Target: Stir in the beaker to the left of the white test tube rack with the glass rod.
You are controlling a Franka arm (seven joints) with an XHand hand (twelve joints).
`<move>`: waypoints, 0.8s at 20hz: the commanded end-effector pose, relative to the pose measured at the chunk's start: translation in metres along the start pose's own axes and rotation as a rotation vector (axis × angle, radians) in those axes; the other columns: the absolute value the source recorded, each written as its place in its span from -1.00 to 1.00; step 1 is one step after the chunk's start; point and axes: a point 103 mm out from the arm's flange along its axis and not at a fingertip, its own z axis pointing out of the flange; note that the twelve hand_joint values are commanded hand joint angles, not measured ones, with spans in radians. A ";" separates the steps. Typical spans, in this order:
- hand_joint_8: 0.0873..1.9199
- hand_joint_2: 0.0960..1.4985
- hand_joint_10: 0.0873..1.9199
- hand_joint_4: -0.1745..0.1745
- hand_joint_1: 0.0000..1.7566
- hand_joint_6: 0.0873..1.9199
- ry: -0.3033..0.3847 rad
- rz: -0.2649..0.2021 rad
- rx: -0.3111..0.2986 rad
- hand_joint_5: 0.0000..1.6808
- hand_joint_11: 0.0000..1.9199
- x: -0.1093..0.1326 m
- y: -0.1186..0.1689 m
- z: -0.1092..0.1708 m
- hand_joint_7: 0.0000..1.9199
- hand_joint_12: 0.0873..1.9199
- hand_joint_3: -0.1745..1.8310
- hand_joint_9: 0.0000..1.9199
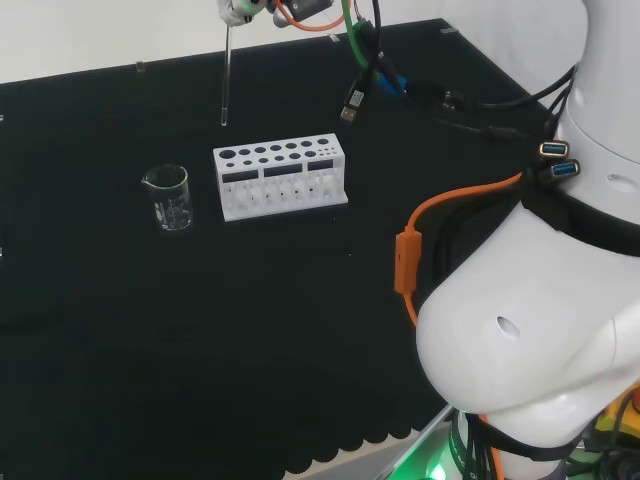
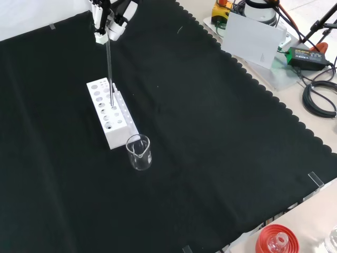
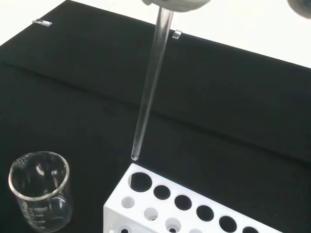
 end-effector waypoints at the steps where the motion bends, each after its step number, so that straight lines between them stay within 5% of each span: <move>1: -0.81 0.33 -0.89 -1.00 0.51 -0.80 0.020 0.021 -0.011 0.67 0.74 -0.015 -0.009 0.005 0.52 -0.42 -1.00 0.96; 4: -0.82 0.33 -0.89 -1.00 0.51 -0.80 0.020 0.023 -0.012 0.67 0.74 -0.018 -0.011 0.009 0.52 -0.42 -1.00 0.96; 9: -0.69 0.34 -0.89 -1.00 0.41 -0.80 0.007 0.024 -0.006 0.68 0.76 -0.015 -0.008 0.009 0.81 -0.42 -1.00 0.98; 12: -0.83 0.33 -0.91 -1.00 0.49 -0.82 0.013 0.018 -0.007 0.68 0.75 -0.015 -0.007 0.009 0.59 -0.43 -1.00 0.97; 16: -0.87 0.32 -0.91 -1.00 0.51 -0.82 0.013 0.004 -0.003 0.68 0.75 -0.011 -0.004 0.008 0.54 -0.43 -1.00 0.97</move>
